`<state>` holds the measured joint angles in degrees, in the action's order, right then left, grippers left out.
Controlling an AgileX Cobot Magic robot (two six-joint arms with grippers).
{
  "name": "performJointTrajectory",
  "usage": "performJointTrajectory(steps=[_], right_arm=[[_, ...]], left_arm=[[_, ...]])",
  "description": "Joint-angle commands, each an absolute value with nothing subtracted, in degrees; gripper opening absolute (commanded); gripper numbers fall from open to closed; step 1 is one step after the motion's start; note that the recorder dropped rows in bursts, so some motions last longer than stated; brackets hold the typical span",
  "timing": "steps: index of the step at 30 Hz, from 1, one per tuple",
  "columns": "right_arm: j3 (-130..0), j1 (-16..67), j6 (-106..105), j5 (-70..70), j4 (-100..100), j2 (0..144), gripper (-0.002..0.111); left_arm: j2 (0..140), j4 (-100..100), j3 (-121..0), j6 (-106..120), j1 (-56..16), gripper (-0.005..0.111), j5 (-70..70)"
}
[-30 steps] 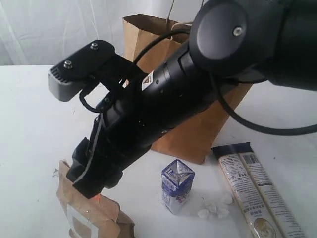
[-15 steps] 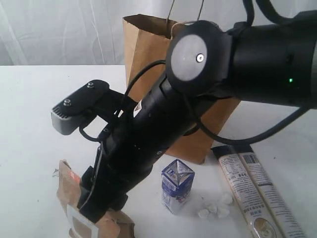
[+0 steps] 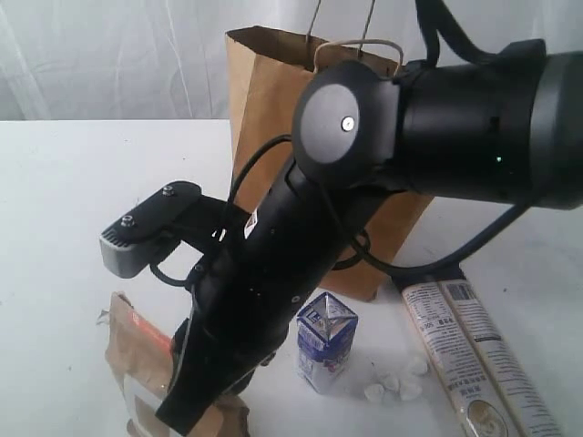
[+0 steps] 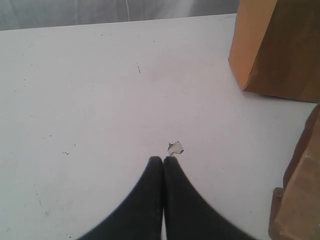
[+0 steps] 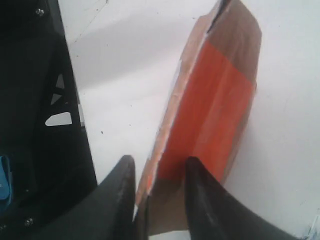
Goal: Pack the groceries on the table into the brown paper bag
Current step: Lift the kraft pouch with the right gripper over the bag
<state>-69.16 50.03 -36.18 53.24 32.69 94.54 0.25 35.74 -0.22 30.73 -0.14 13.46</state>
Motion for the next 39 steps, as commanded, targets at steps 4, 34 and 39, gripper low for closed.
performJointTrajectory(steps=[4, 34, 39], right_arm=[[-69.3, 50.2, -31.1, 51.5, 32.8, 94.4, 0.005], [-91.9, 50.2, -30.8, 22.0, 22.4, 78.9, 0.000], [-92.1, 47.4, -30.8, 9.1, 9.7, 76.9, 0.000]], left_arm=[[0.0, 36.8, 0.0, 30.4, -0.1, 0.000, 13.5], [0.0, 36.8, 0.0, 30.4, -0.1, 0.000, 13.5], [0.0, 36.8, 0.0, 30.4, -0.1, 0.000, 13.5]])
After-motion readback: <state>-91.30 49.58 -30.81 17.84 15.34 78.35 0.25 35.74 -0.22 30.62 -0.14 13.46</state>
